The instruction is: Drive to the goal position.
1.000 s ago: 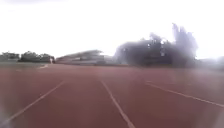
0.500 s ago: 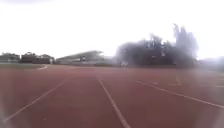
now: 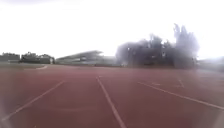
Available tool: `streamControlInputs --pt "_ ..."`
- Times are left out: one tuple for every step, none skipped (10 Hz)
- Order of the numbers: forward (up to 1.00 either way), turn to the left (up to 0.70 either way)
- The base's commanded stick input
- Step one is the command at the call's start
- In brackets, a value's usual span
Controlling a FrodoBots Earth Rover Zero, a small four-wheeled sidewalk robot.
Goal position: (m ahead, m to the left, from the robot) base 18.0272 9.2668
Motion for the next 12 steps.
streamControlInputs --pt "0.45 0.00" --pt "0.45 0.00" --pt "0.45 0.00" --pt "0.45 0.00" --pt "0.45 0.00" --pt "0.45 0.00" --pt "0.45 0.00" --pt "0.45 0.00" --pt "0.45 0.00" --pt "0.45 0.00" --pt "0.45 0.00" --pt "0.45 0.00"
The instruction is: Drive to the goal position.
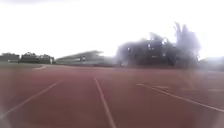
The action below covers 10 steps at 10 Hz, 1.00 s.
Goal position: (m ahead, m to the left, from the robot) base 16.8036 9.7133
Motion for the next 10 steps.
streamControlInputs --pt "0.45 0.00" --pt "0.45 0.00" --pt "0.45 0.00" --pt "0.45 0.00" --pt "0.45 0.00" --pt "0.45 0.00" --pt "0.45 0.00" --pt "0.45 0.00" --pt "0.45 0.00" --pt "0.45 0.00"
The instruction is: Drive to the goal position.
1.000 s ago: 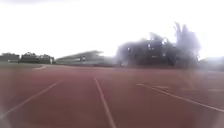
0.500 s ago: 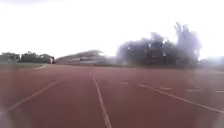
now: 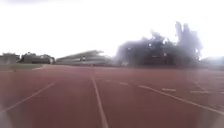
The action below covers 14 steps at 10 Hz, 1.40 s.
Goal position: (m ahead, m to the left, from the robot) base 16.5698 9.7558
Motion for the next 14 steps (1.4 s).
streamControlInputs --pt "0.45 0.00" --pt "0.45 0.00" --pt "0.45 0.00" --pt "0.45 0.00" --pt "0.45 0.00" --pt "0.45 0.00" --pt "0.45 0.00" --pt "0.45 0.00" --pt "0.45 0.00" --pt "0.45 0.00" --pt "0.45 0.00" --pt "0.45 0.00" --pt "0.45 0.00" --pt "0.45 0.00"
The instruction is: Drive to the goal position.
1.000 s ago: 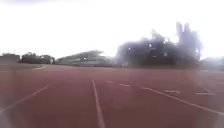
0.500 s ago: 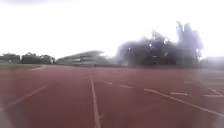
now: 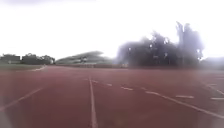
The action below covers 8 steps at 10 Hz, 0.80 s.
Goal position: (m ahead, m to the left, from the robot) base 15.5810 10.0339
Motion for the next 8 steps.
streamControlInputs --pt "0.45 0.00" --pt "0.45 0.00" --pt "0.45 0.00" --pt "0.45 0.00" --pt "0.45 0.00" --pt "0.45 0.00" --pt "0.45 0.00" --pt "0.45 0.00"
